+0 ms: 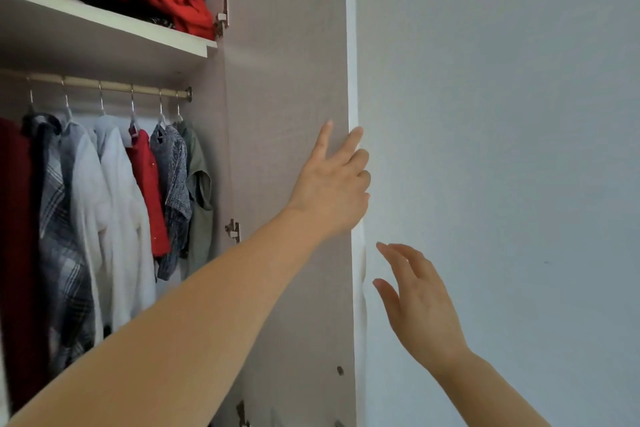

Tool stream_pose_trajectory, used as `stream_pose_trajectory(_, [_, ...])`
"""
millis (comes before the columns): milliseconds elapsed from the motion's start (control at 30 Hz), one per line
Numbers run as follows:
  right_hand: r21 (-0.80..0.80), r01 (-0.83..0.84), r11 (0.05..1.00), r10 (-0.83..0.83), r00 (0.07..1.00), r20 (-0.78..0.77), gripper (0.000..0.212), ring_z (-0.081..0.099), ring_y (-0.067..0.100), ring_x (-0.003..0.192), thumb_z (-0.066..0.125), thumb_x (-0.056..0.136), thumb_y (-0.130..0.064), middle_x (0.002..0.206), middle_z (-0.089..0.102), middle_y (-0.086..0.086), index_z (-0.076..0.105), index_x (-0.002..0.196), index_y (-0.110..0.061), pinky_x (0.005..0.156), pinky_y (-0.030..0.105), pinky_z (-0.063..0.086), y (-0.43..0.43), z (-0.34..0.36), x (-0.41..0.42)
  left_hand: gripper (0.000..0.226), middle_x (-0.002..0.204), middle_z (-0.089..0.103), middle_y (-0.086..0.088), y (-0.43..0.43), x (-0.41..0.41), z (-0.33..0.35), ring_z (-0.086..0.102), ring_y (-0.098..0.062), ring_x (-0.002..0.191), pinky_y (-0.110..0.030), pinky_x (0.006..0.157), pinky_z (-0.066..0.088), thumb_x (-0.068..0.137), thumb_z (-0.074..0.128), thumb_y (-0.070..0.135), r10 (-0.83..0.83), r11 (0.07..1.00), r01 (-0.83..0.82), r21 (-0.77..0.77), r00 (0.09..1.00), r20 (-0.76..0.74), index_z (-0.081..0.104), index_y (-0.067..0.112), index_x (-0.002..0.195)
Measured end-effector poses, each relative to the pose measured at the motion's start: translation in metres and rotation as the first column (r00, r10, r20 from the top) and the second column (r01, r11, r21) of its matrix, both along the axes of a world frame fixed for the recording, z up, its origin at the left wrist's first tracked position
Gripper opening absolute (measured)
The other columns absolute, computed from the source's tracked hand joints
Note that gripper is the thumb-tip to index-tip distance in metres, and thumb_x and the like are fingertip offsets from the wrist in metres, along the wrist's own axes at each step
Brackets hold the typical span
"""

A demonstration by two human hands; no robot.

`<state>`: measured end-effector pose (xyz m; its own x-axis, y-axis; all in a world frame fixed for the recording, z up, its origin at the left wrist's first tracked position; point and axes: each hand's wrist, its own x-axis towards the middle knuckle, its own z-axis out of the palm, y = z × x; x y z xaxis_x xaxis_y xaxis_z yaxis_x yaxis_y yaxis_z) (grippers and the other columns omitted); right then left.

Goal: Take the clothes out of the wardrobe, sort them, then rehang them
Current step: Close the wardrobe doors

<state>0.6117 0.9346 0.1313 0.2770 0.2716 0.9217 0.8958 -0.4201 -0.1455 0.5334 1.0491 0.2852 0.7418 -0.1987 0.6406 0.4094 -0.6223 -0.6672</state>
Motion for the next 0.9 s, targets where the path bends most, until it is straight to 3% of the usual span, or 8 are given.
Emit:
stream_pose_trajectory(133, [0.002,-0.113,0.994,0.113,0.992,-0.059,0.049,0.048,0.023,0.121,0.035,0.092,-0.040,0.136,0.048,0.007,0.031,0.139,-0.027,0.097,0.035,0.040,0.014,-0.003,-0.007,0.043,0.112,0.062,0.001,0.014,-0.023,-0.004,0.040,-0.024,0.132,-0.057,0.110,0.009,0.086,0.030,0.032,-0.075,0.990,0.055,0.128,0.985,0.154,0.071,0.020,0.090])
stream_pose_trajectory(200, [-0.031,-0.182,0.983,0.181,0.983,-0.039,0.052,0.038,0.018,0.128,0.027,0.094,-0.047,0.146,0.036,0.002,0.018,0.144,-0.035,0.102,0.032,0.032,0.022,-0.004,-0.014,0.036,0.107,0.064,0.000,0.028,-0.038,-0.008,0.045,-0.026,0.128,-0.056,0.107,0.011,0.084,0.038,0.031,-0.137,0.982,0.109,0.157,0.974,0.182,0.071,0.018,0.087])
stream_pose_trajectory(300, [-0.084,-0.260,0.962,0.263,0.964,0.033,0.054,0.030,0.015,0.134,0.018,0.097,-0.054,0.151,0.020,-0.007,0.004,0.147,-0.038,0.104,0.033,0.028,0.047,-0.007,-0.032,0.029,0.114,0.063,-0.002,0.048,-0.069,-0.011,0.042,-0.027,0.130,-0.059,0.108,0.017,0.085,0.045,0.031,-0.165,0.976,0.131,0.175,0.966,0.199,0.069,0.019,0.097])
stream_pose_trajectory(467, [-0.133,-0.443,0.887,0.455,0.887,0.077,0.059,0.022,0.010,0.136,0.020,0.098,-0.053,0.153,0.015,-0.005,-0.001,0.148,-0.031,0.106,0.033,0.024,0.106,-0.011,-0.084,0.033,0.123,0.061,-0.004,0.089,-0.134,-0.015,0.041,-0.031,0.131,-0.058,0.109,0.019,0.090,0.042,0.030,-0.085,0.977,0.040,0.210,0.974,0.211,0.065,0.021,0.112])
stream_pose_trajectory(600, [-0.109,-0.583,0.805,0.591,0.805,0.061,0.065,0.027,0.016,0.136,0.030,0.094,-0.050,0.155,0.009,-0.003,-0.004,0.147,-0.033,0.104,0.032,0.029,0.159,-0.013,-0.126,0.036,0.128,0.058,-0.005,0.127,-0.186,-0.018,0.038,-0.032,0.132,-0.056,0.110,0.018,0.096,0.036,0.032,0.051,0.973,-0.099,0.210,0.974,0.223,0.061,0.022,0.121])
stream_pose_trajectory(733, [-0.088,-0.617,0.782,0.621,0.782,0.045,0.068,0.041,0.027,0.131,0.036,0.091,-0.044,0.153,0.021,0.010,0.000,0.148,-0.032,0.100,0.038,0.041,0.211,-0.015,-0.165,0.038,0.133,0.055,-0.006,0.170,-0.227,-0.022,0.039,-0.033,0.132,-0.057,0.109,0.023,0.098,0.033,0.033,0.138,0.964,-0.186,0.192,0.961,0.238,0.054,0.021,0.127])
stream_pose_trajectory(900, [-0.047,-0.625,0.779,0.627,0.778,0.036,0.066,0.039,0.026,0.130,0.041,0.090,-0.040,0.150,0.024,0.013,0.013,0.148,-0.027,0.095,0.043,0.048,0.276,-0.019,-0.196,0.041,0.139,0.049,-0.006,0.230,-0.256,-0.029,0.038,-0.032,0.132,-0.054,0.109,0.022,0.098,0.034,0.033,0.178,0.953,-0.233,0.193,0.948,0.265,0.051,0.017,0.132])
